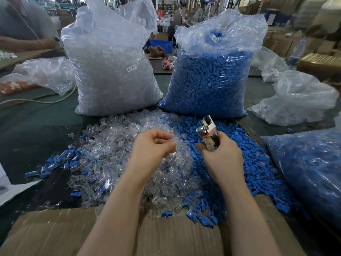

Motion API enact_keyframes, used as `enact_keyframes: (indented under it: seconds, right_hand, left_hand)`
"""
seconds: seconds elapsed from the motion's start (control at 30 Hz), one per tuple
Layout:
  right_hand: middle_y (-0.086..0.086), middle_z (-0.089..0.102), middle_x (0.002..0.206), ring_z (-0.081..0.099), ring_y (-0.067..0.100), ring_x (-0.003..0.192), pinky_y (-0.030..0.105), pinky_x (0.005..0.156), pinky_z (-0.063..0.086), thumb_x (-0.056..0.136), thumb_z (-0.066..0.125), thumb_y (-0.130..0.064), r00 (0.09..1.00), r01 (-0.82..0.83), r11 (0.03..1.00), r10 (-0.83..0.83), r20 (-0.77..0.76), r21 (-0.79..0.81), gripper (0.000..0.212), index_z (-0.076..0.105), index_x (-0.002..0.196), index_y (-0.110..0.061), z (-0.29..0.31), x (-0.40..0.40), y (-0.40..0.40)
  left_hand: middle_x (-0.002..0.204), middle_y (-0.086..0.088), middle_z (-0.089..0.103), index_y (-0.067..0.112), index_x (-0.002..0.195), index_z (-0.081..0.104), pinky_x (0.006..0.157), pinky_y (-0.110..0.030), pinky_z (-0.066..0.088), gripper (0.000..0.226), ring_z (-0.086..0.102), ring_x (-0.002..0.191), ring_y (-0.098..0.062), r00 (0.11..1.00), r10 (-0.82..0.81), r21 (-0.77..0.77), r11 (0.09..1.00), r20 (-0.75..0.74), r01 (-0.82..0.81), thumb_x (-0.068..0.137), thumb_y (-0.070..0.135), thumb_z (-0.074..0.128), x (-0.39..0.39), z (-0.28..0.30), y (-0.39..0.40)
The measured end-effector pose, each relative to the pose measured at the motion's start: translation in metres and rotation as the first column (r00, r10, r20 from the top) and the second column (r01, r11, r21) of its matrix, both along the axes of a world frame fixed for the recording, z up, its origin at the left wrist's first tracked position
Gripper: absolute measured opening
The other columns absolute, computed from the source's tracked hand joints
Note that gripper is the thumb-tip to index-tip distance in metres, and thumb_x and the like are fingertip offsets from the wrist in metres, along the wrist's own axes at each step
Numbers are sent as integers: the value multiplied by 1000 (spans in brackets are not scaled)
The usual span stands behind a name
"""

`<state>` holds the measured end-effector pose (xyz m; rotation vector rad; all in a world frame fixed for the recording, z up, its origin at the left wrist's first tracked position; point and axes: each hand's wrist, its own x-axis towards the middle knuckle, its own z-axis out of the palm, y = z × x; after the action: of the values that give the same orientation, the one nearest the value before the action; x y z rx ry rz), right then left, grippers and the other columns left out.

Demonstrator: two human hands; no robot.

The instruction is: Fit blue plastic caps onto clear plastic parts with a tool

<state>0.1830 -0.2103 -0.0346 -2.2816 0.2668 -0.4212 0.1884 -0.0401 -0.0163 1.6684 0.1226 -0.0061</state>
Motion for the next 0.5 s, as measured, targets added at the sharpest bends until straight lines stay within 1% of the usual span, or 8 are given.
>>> enact_keyframes:
  seconds: [0.07, 0.13, 0.2, 0.27, 0.3, 0.4, 0.43, 0.5]
  right_hand:
    - [-6, 66, 83, 61, 22, 80, 40, 74, 50, 82, 74, -38, 999, -43, 998, 42, 34, 37, 21, 61, 90, -24, -1, -1, 2]
    - [-10, 67, 81, 62, 17, 78, 39, 73, 52, 82, 75, -34, 994, -93, 989, 86, 61, 119, 16, 64, 87, -24, -2, -2, 4]
    - [-13, 68, 76, 63, 7, 74, 32, 69, 53, 82, 76, -27, 984, -164, 965, 145, 105, 206, 11, 65, 83, -29, -3, -3, 4]
    - [-19, 69, 80, 64, 2, 74, 19, 66, 52, 84, 74, -18, 964, -249, 932, 212, 161, 264, 19, 66, 82, -36, -2, -4, 5]
    - [-19, 70, 82, 64, 2, 73, 16, 64, 51, 85, 73, -15, 955, -278, 917, 232, 183, 286, 21, 67, 83, -36, -2, -5, 5]
    - [-4, 71, 79, 62, 7, 67, 22, 60, 50, 87, 71, -13, 946, -305, 899, 246, 212, 316, 14, 71, 89, -26, -1, -5, 5]
    - [-3, 71, 79, 63, 9, 69, 24, 62, 51, 87, 71, -13, 945, -307, 899, 248, 213, 314, 13, 72, 91, -25, -2, -4, 5]
    - [-7, 71, 82, 65, 7, 75, 26, 68, 53, 86, 73, -14, 949, -297, 903, 242, 203, 312, 15, 70, 93, -27, -2, -4, 6]
  left_hand:
    - [81, -7, 75, 10, 93, 69, 62, -17, 56, 15, 72, 67, -8, 1000, 18, 51, 999, 15, -19, 82, 3, 76, -1, 0, -3]
    - [78, -3, 75, 15, 89, 71, 69, -22, 59, 14, 72, 69, -9, 998, 34, 86, 996, 43, -37, 81, 6, 78, -3, 1, -8]
    - [75, 0, 75, 19, 84, 73, 74, -28, 60, 13, 73, 73, -12, 995, 55, 107, 992, 79, -64, 80, 8, 79, -4, 1, -13]
    - [72, 2, 75, 21, 82, 73, 75, -30, 59, 12, 73, 73, -11, 994, 63, 114, 991, 89, -73, 81, 10, 79, -5, 1, -16]
    - [71, 4, 75, 22, 82, 74, 74, -29, 59, 12, 73, 71, -8, 995, 57, 114, 991, 86, -67, 82, 11, 78, -5, 1, -18]
    - [69, 6, 75, 24, 81, 75, 73, -30, 59, 12, 72, 69, -5, 997, 46, 120, 991, 68, -54, 83, 13, 78, -5, 0, -21]
    - [69, 6, 75, 24, 81, 75, 74, -30, 59, 12, 72, 69, -5, 997, 46, 120, 991, 65, -54, 83, 13, 78, -5, -1, -22]
    - [68, 6, 75, 25, 80, 75, 74, -30, 59, 12, 72, 68, -4, 996, 50, 116, 992, 68, -57, 83, 14, 78, -5, -1, -23]
